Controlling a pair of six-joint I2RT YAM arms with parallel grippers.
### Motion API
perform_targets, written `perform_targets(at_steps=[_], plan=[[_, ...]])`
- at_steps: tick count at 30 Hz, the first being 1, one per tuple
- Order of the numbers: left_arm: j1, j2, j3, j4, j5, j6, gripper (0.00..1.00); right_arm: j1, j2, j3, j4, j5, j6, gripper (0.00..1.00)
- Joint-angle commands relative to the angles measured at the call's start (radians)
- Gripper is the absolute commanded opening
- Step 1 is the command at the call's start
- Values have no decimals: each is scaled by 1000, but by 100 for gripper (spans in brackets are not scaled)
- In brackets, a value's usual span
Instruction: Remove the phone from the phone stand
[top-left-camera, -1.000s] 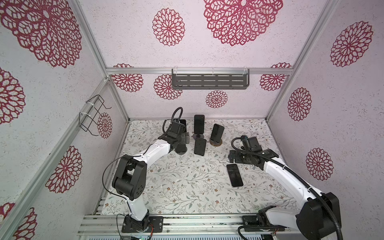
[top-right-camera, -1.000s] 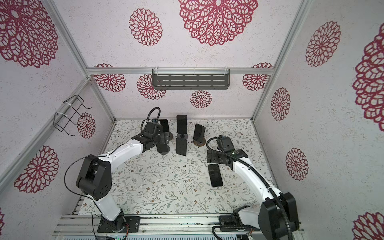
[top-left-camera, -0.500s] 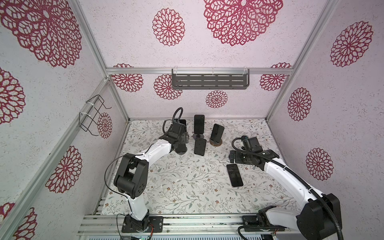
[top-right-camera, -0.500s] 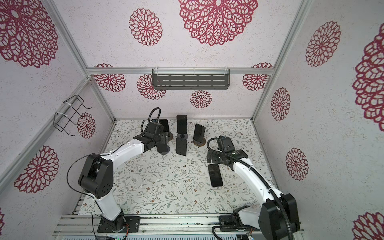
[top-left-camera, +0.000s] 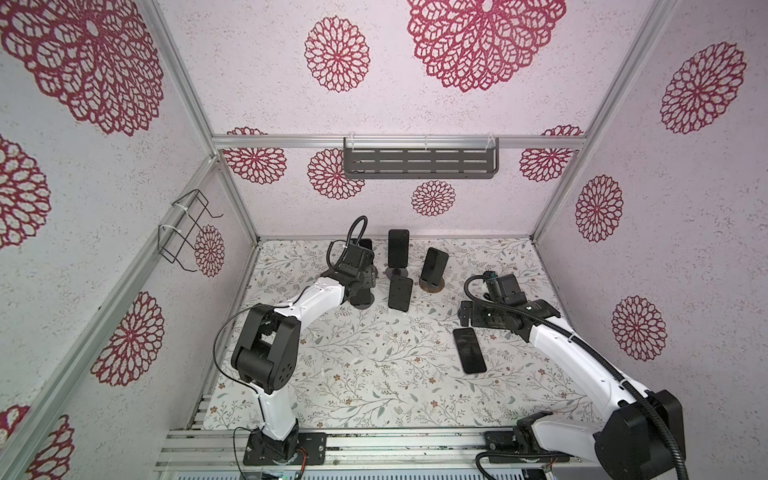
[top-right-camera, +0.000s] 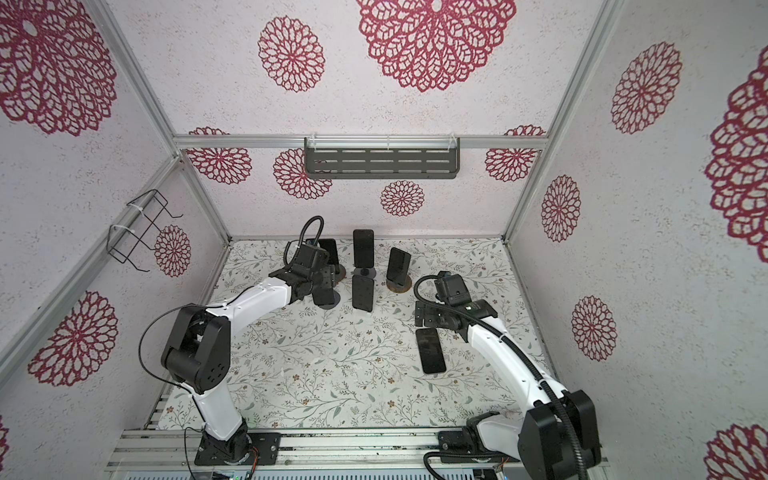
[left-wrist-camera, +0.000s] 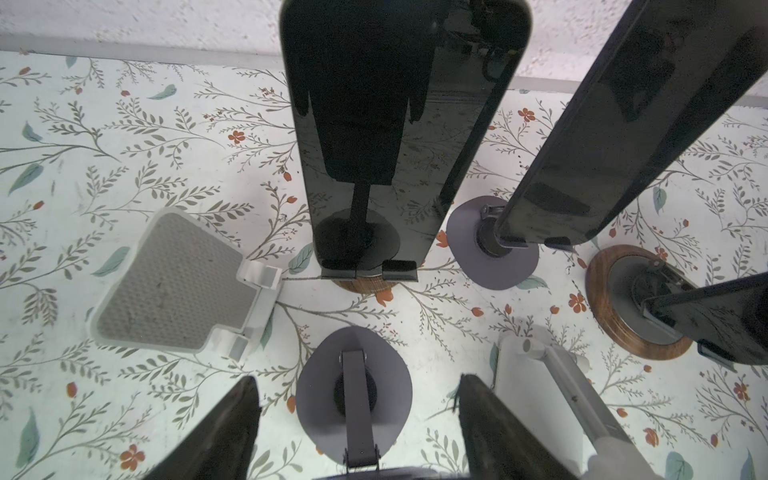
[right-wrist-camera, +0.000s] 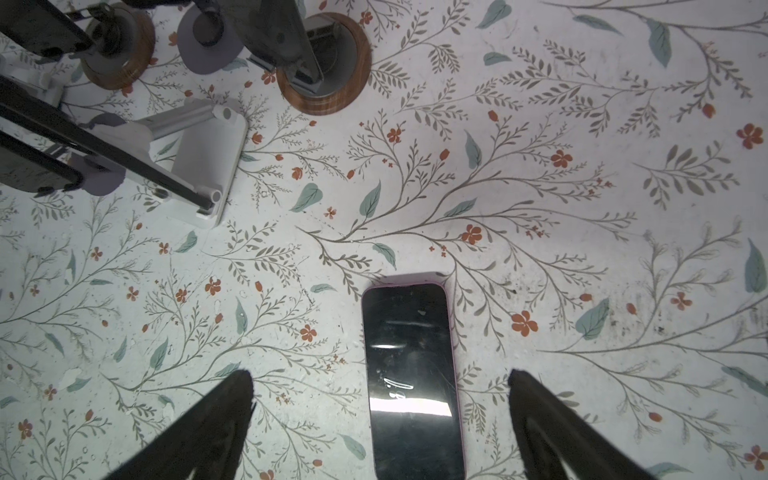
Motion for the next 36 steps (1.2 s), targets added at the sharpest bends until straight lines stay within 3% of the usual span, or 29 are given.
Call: perform_targets(at_steps=[1,5,9,12,16,19,22,25,36], plan=[[-6,-59,25,-43,8,-19,63,-1,-66,2,24,-65,-53,98],[3,-132,9,-70,45,-12,62,65,-138,-19,101,-134,-123,98],[20,-220,13,-170,141,2,60,179,-99,29,103,-174,-187,92],[55,-280,18,-252,322,-1,57,270,-32,69,142,-250,-222,89],[116,-340,8,-350,632,-5,51,322,47,111,264,-414,-180,80],[121,-386,-56,-307,736,5,46,355,101,132,386,-467,-127,71],[123,-379,-87,-281,836,-21,43,391,157,177,437,-436,-99,65],[121,-366,-116,-222,907,-57,40,398,199,180,517,-412,-43,56],[121,-336,-123,-185,920,-66,37,412,311,205,600,-432,26,51]])
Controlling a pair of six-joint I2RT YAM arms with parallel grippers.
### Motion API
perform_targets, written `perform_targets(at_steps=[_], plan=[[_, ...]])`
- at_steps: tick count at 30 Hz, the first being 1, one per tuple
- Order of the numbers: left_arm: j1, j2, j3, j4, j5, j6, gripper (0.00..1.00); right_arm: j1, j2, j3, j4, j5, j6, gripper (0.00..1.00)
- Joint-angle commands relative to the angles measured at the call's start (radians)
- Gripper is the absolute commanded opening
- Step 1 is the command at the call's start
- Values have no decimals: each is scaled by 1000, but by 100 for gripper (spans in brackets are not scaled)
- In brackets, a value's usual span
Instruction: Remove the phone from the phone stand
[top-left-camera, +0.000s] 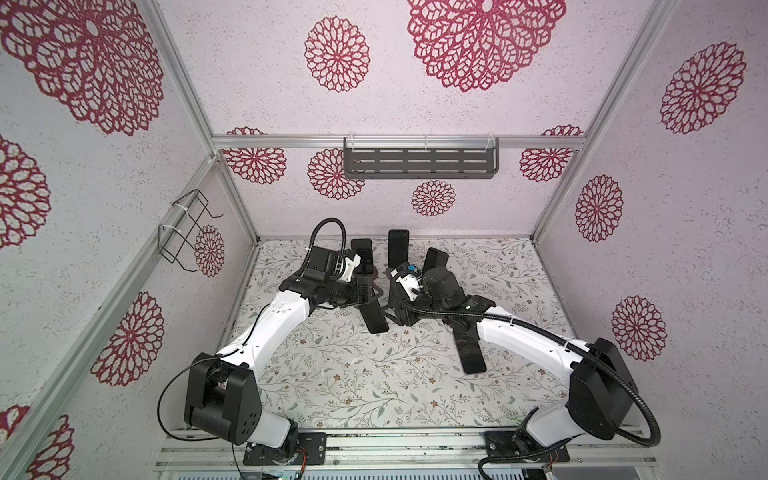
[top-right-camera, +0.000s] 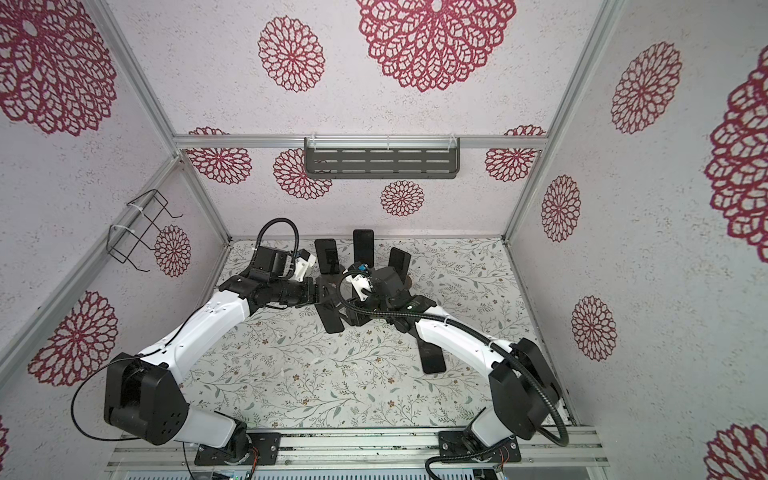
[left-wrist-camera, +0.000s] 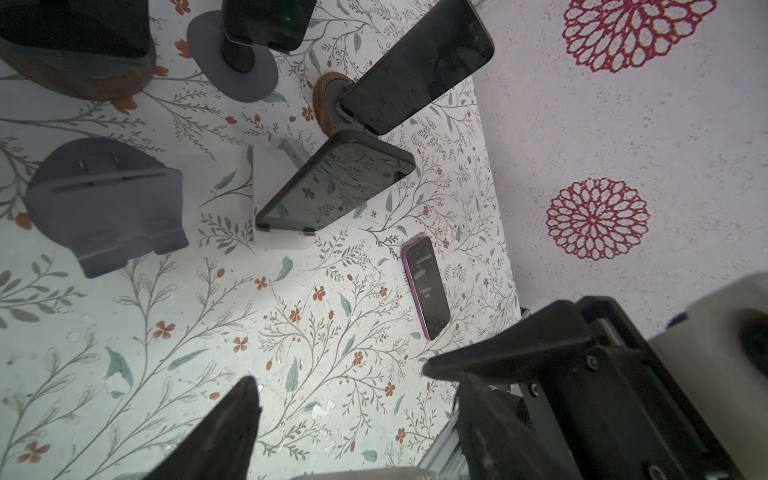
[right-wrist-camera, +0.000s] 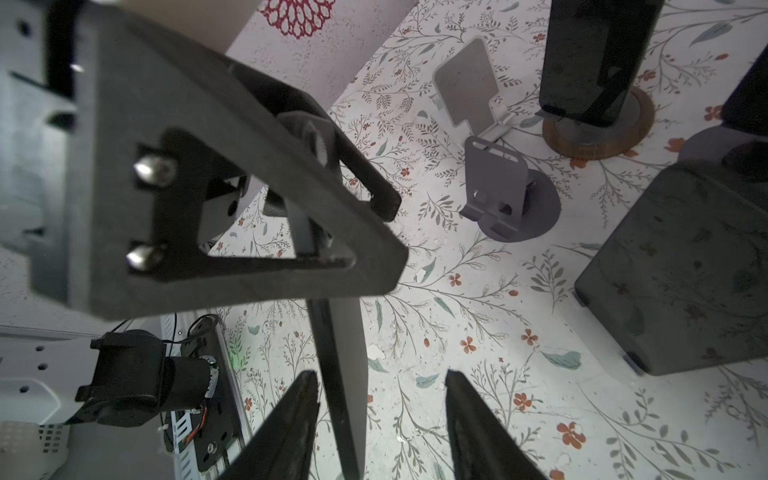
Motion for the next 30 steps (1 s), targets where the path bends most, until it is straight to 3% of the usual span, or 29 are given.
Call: perform_targets(at_steps=[1,19,21,24,27,28,30], plan=[[0,16,12,70,50,-20,37,7,11,38,73,-21,38,50],[2,27,-10,164,104,-47,39,7,66,104,35,10,19,12],[3,23,-20,182,113,-53,47,5,65,106,32,14,18,6],[8,11,-51,241,132,-83,74,2,58,106,39,1,24,4],[25,-6,-95,317,155,-127,94,-7,42,96,59,-41,42,0],[34,-16,-114,352,165,-141,99,-12,31,87,67,-53,50,0],[50,-44,-158,435,183,-176,98,-31,5,70,72,-63,72,0]])
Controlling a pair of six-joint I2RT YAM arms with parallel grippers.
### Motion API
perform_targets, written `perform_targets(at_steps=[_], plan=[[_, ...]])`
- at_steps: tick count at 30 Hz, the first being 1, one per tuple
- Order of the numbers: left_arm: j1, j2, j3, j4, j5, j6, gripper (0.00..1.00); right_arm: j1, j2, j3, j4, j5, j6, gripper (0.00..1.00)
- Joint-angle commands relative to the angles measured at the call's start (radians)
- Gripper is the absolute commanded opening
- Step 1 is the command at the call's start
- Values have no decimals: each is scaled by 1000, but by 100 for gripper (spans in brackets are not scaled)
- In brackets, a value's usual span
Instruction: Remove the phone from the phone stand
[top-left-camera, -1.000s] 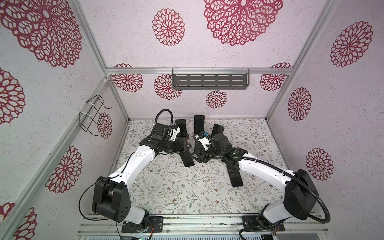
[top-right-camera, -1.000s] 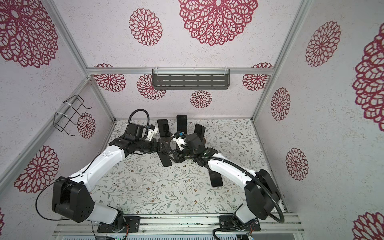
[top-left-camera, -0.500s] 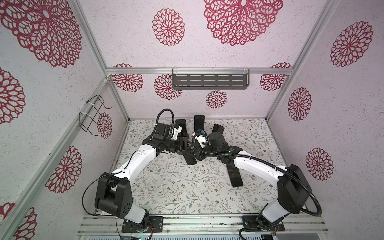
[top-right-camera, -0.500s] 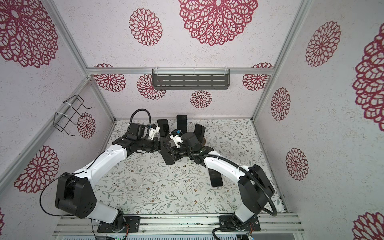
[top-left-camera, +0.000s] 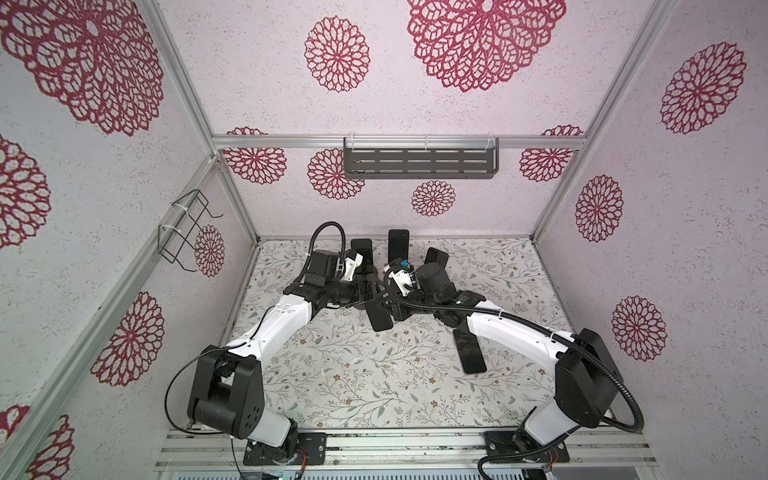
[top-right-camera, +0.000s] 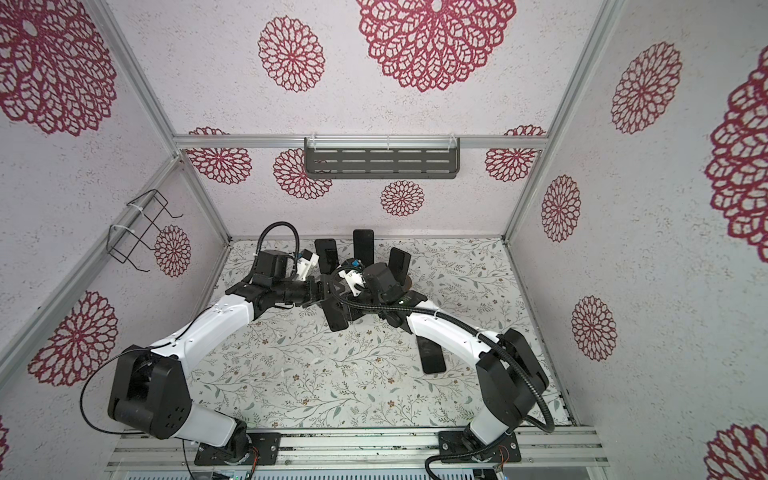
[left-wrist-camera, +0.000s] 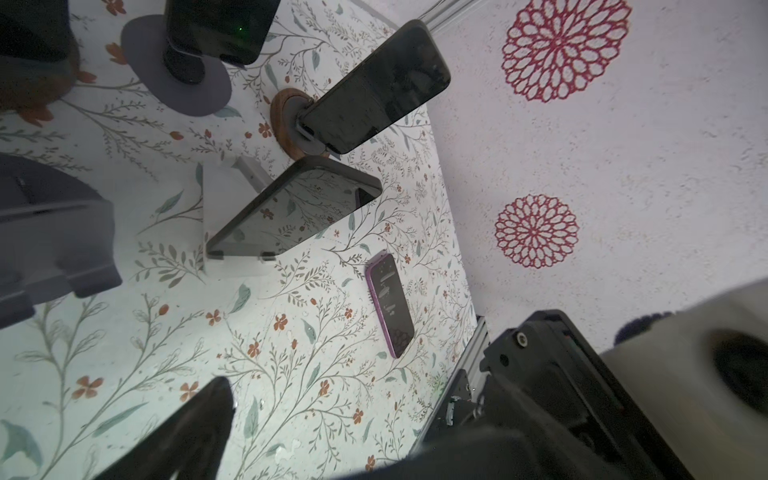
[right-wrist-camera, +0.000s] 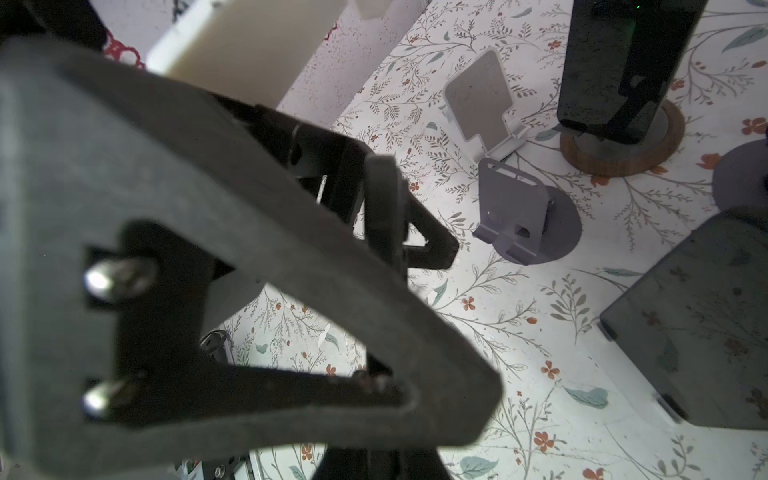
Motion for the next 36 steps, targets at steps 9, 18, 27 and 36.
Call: perform_targets(at_steps=[9,18,27,36], plan=[[41,-87,-208,506,212,-187,86,-179,-232,-122,25,-164,133,0],[-57,-38,-285,759,256,-268,69,-260,-261,-191,125,-429,210,0],[-110,-8,-284,770,227,-282,57,-260,-228,-216,268,-509,282,0],[-144,3,-269,772,210,-292,22,-261,-173,-219,380,-530,325,0]])
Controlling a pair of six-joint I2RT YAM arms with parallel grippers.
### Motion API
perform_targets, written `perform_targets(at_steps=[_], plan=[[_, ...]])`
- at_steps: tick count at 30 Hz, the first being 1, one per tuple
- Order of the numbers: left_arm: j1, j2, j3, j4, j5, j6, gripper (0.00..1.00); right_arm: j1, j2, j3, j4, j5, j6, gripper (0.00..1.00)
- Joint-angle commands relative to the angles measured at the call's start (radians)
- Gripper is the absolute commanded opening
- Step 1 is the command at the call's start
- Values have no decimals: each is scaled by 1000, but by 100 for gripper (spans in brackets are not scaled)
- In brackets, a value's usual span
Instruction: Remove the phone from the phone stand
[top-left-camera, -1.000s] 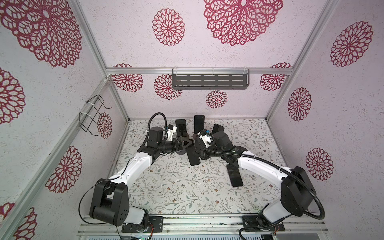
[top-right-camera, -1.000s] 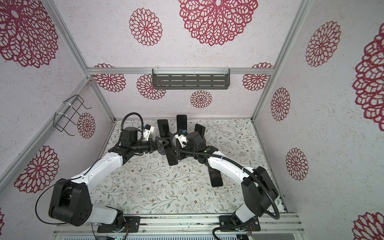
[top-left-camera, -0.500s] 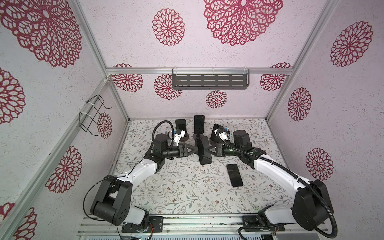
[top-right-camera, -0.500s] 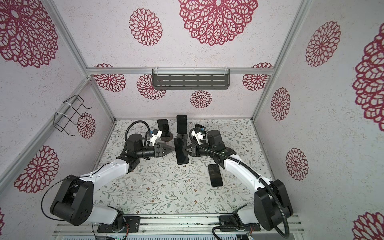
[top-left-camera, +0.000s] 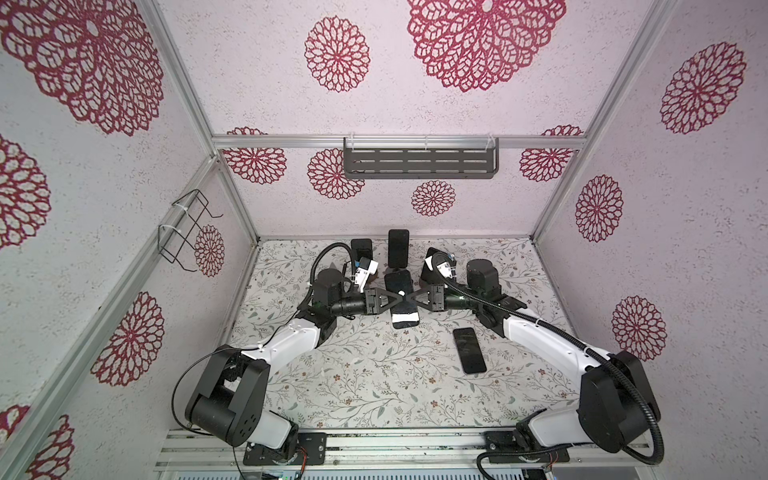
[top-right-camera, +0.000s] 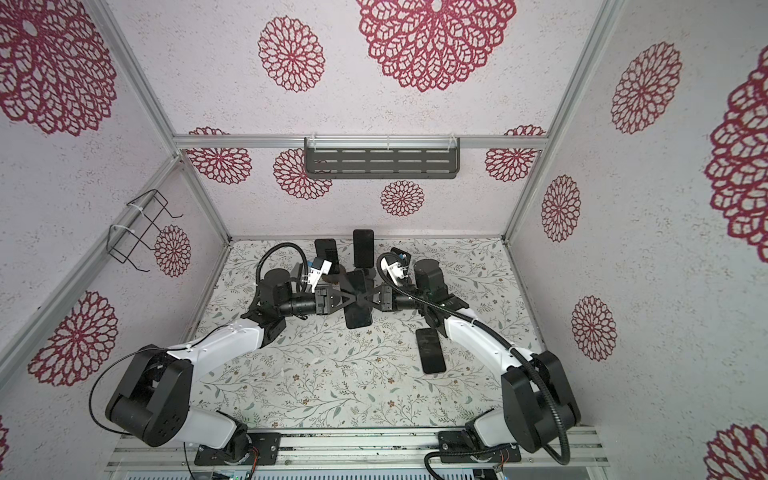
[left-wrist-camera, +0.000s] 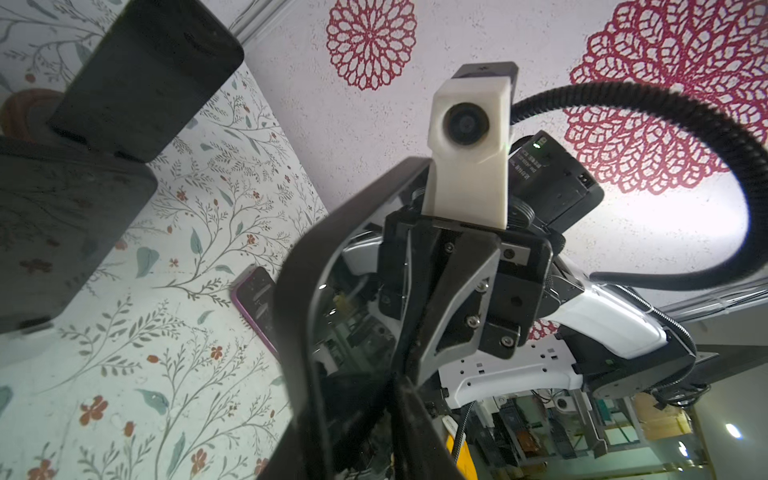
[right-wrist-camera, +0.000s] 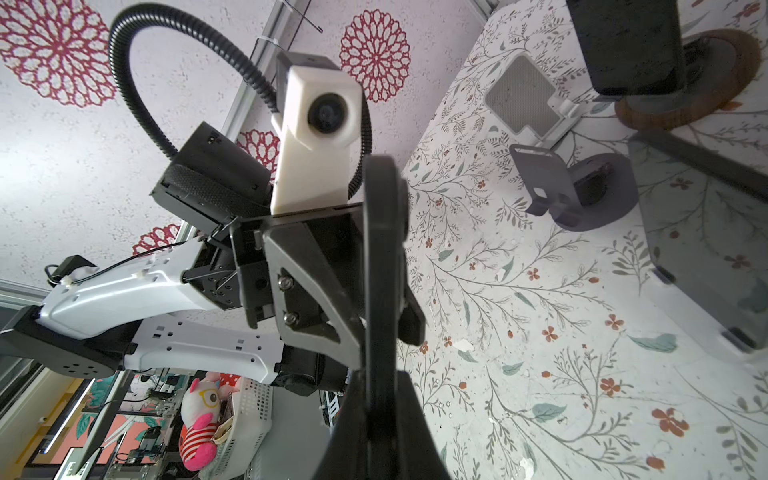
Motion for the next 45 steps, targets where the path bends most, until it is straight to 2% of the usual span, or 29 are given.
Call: perform_targets(at_steps=[1,3,9,12,15,19,21,26,31,35,41,45], plan=[[-25,17,5,30,-6,-9,19,8,9,22,132,-48,34,0],[-25,21,7,32,-3,-20,11,7,26,24,138,-48,35,0],[-26,29,13,31,-6,-28,3,6,54,30,134,-45,36,16],[-25,35,20,24,-7,-29,0,3,61,32,131,-42,33,31],[-25,45,35,-1,-11,-21,0,-6,64,31,119,-39,26,38],[-26,54,48,-17,-19,-17,0,-11,64,43,88,-31,12,40],[-26,53,49,-24,-24,-16,0,-13,58,51,50,-14,-13,45],[-25,44,56,-69,-48,-4,0,-17,31,89,-147,85,-120,54],[-39,13,60,-155,-112,10,0,-32,-29,112,-365,227,-226,57],[-85,-29,89,-302,-219,50,0,-49,-91,125,-572,395,-309,57],[-225,-48,162,-484,-430,31,0,-85,-167,143,-900,814,-371,52],[-322,-16,220,-556,-569,-6,0,-110,-175,120,-1014,1019,-388,50]])
